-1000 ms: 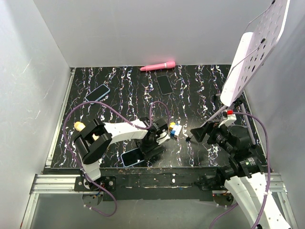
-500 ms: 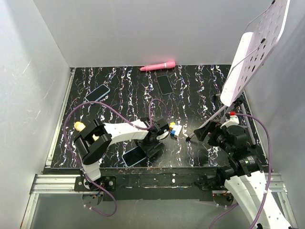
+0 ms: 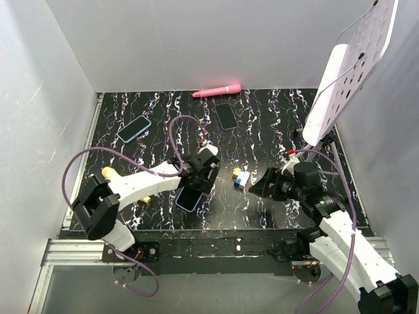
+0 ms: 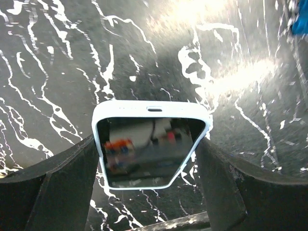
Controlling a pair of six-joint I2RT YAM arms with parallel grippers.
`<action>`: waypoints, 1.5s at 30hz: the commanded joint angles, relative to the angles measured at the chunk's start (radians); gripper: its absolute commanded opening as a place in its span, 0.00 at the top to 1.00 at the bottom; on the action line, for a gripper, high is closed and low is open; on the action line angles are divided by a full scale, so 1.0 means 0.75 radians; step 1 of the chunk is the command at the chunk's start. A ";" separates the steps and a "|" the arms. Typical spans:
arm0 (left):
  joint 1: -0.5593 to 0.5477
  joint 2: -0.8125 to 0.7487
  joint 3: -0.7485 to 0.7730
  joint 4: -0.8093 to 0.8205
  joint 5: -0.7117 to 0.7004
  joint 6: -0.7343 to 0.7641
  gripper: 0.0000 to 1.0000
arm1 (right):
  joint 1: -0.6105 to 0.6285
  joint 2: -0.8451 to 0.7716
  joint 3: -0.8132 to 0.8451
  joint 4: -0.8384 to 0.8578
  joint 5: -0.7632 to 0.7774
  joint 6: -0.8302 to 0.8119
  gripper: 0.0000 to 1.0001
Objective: Take the phone out of the phone case
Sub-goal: Pick up the phone at the center of the board.
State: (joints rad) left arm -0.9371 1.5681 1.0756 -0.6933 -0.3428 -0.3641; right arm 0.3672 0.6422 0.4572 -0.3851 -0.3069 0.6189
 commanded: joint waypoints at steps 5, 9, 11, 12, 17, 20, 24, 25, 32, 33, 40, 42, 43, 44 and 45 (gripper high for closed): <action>0.200 -0.313 -0.117 0.208 0.175 -0.287 1.00 | 0.298 0.150 -0.053 0.472 -0.106 0.095 0.16; 0.249 -0.417 -0.168 0.274 0.258 -0.375 1.00 | 0.451 0.260 -0.090 0.709 -0.059 0.126 0.15; 0.274 -0.469 -0.203 0.300 0.303 -0.443 1.00 | 0.531 0.317 -0.088 0.797 -0.010 0.128 0.15; 0.286 -0.507 -0.215 0.299 0.314 -0.480 1.00 | 0.570 0.340 -0.086 0.838 0.028 0.136 0.15; 0.396 -0.685 -0.313 0.278 0.387 -0.862 1.00 | 0.719 0.383 -0.112 1.035 0.192 0.140 0.15; 0.458 -0.804 -0.417 0.319 0.457 -1.176 1.00 | 0.780 0.414 -0.133 1.180 0.256 0.132 0.14; 0.513 -0.931 -0.579 0.484 0.571 -1.494 1.00 | 0.823 0.508 -0.068 1.231 0.325 0.138 0.15; 0.519 -0.943 -0.597 0.519 0.590 -1.551 1.00 | 0.826 0.534 -0.055 1.258 0.329 0.142 0.15; 0.525 -0.970 -0.671 0.658 0.664 -1.803 1.00 | 0.828 0.682 0.016 1.352 0.403 0.154 0.18; 0.523 -0.980 -0.681 0.679 0.666 -1.830 1.00 | 0.828 0.702 0.030 1.370 0.403 0.158 0.19; 0.525 -1.048 -0.747 0.697 0.635 -1.934 1.00 | 0.828 0.804 0.063 1.489 0.332 0.212 0.55; 0.525 -1.044 -0.763 0.718 0.643 -1.916 1.00 | 0.826 0.788 0.065 1.455 0.350 0.204 0.95; 0.525 -1.037 -0.769 0.740 0.651 -1.877 0.97 | 0.819 0.768 0.075 1.385 0.364 0.189 0.99; 0.525 -1.031 -0.767 0.746 0.657 -1.810 0.75 | 0.807 0.749 0.090 1.306 0.368 0.167 0.99; 0.525 -1.023 -0.749 0.718 0.670 -1.728 0.48 | 0.791 0.725 0.098 1.246 0.360 0.148 0.99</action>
State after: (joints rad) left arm -0.5468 0.8146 0.4938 -0.2287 0.1249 -1.7531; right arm 0.9863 1.2366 0.4770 0.6285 -0.0616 0.7620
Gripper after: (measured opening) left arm 0.690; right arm 0.164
